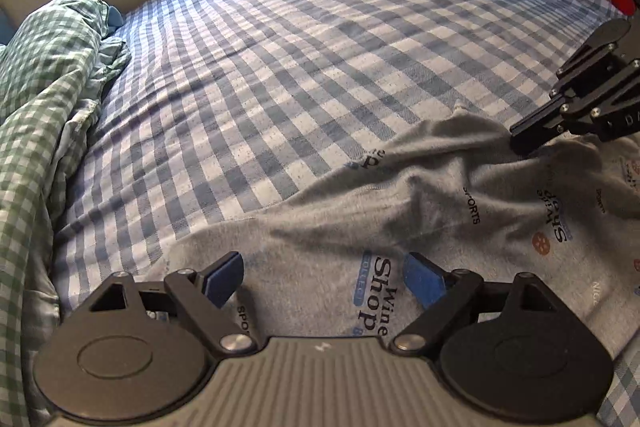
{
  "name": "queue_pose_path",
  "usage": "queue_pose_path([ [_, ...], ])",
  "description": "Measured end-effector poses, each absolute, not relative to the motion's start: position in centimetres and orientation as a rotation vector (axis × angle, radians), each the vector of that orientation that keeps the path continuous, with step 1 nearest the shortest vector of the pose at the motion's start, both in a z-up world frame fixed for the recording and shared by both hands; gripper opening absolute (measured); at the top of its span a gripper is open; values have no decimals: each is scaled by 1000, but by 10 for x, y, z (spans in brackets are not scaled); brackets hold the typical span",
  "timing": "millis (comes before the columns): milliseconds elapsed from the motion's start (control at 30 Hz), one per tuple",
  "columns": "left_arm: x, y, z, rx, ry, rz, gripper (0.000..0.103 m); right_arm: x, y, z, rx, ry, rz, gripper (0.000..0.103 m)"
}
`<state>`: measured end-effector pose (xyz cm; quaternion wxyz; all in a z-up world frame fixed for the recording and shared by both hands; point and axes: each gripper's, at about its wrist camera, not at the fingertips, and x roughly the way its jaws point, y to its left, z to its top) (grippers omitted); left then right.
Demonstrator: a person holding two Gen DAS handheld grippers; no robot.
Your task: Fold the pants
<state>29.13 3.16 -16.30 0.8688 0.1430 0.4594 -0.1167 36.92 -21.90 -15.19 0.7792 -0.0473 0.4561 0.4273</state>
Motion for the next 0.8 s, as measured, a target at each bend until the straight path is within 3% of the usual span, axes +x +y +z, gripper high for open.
queue_pose_path([
  [200,274,19,-154,316,854,-328,91,328,-212,-155,-121,1031,990,0],
  [300,282,7,-168,409,897,-304,91,320,-212,-169,-78,1080,995,1],
  [367,288,3,-184,448,959,-307,90,326,-221,-165,17,1079,958,13],
  [433,286,7,-190,422,958,-305,92,338,-233,-157,121,1070,930,35],
  [633,284,11,-191,376,967,-254,93,386,-250,-182,486,1234,885,40],
  [700,280,12,-191,350,971,-225,94,395,-248,-191,589,1253,880,37],
  [733,279,14,-191,325,981,-209,95,401,-245,-193,631,1259,875,29],
  [800,279,20,-193,282,1004,-184,97,414,-241,-191,698,1242,852,0],
])
